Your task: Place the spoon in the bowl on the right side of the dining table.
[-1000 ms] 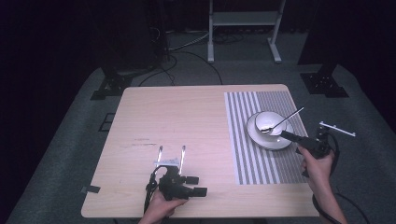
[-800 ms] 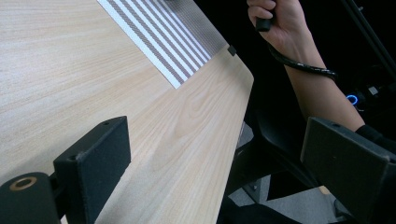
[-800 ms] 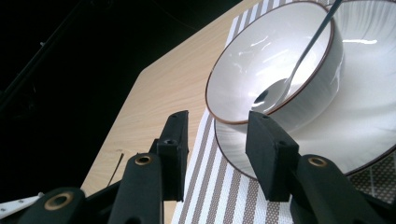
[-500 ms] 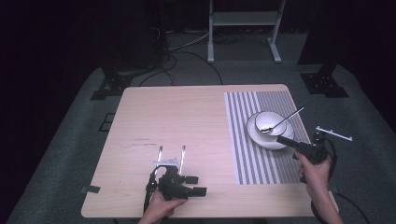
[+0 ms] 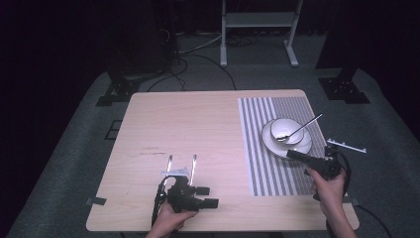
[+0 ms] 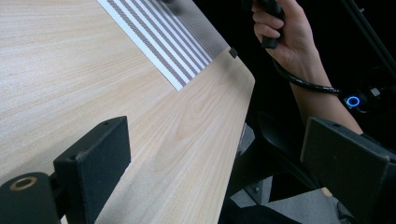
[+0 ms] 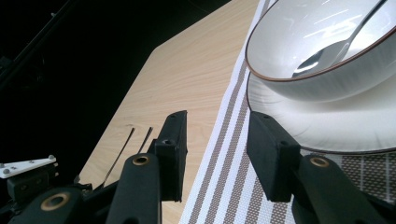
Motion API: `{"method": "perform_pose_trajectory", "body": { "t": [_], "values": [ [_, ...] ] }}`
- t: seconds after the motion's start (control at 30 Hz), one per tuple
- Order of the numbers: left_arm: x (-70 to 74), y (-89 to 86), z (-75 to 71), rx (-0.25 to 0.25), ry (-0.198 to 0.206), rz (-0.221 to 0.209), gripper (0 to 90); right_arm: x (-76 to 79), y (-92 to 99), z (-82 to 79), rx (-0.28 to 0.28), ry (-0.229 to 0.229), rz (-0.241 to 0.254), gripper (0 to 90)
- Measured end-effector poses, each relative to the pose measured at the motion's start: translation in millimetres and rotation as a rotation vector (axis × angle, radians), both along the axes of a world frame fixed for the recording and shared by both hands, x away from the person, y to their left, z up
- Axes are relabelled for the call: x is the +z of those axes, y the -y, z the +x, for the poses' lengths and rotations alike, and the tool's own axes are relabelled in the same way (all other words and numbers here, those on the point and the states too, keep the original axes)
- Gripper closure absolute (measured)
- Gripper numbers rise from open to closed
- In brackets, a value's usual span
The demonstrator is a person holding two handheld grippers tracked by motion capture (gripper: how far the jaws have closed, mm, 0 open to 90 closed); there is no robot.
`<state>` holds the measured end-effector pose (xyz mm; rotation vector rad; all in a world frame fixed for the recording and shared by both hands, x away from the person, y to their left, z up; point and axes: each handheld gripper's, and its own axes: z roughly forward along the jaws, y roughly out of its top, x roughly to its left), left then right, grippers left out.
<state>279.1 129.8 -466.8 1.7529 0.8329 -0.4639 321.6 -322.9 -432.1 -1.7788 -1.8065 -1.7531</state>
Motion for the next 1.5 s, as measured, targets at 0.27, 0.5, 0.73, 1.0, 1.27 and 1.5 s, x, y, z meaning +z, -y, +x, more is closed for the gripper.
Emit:
{"method": "perform_pose_trajectory", "body": {
  "t": [0.27, 0.5, 0.73, 1.0, 1.27, 1.5],
  "values": [
    [0.8, -1.2, 0.2, 0.0, 0.003, -0.002, 6.9, -5.5, -6.9, -6.8, 0.017, 0.0, 0.003, 55.7],
    [1.7, -2.3, 0.1, 0.004, 0.006, -0.003, 6.9, -9.0, -14.2, -11.7, 0.034, 0.005, -0.005, 54.8],
    [1.9, -3.7, 0.1, 0.006, 0.004, -0.009, 6.9, -9.6, -20.9, -15.6, 0.048, 0.017, -0.014, 54.2],
    [2.3, -5.5, 0.5, 0.008, 0.003, -0.013, 6.9, -7.3, -31.6, -20.2, 0.07, 0.038, -0.038, 54.1],
    [2.7, -6.7, 0.1, 0.01, 0.004, -0.016, 6.9, -9.5, -38.3, -24.6, 0.09, 0.044, -0.052, 53.4],
    [2.4, -7.0, 0.1, 0.011, 0.003, -0.018, 6.9, -15.4, -46.5, -30.2, 0.111, 0.044, -0.053, 53.0]
  ]
}}
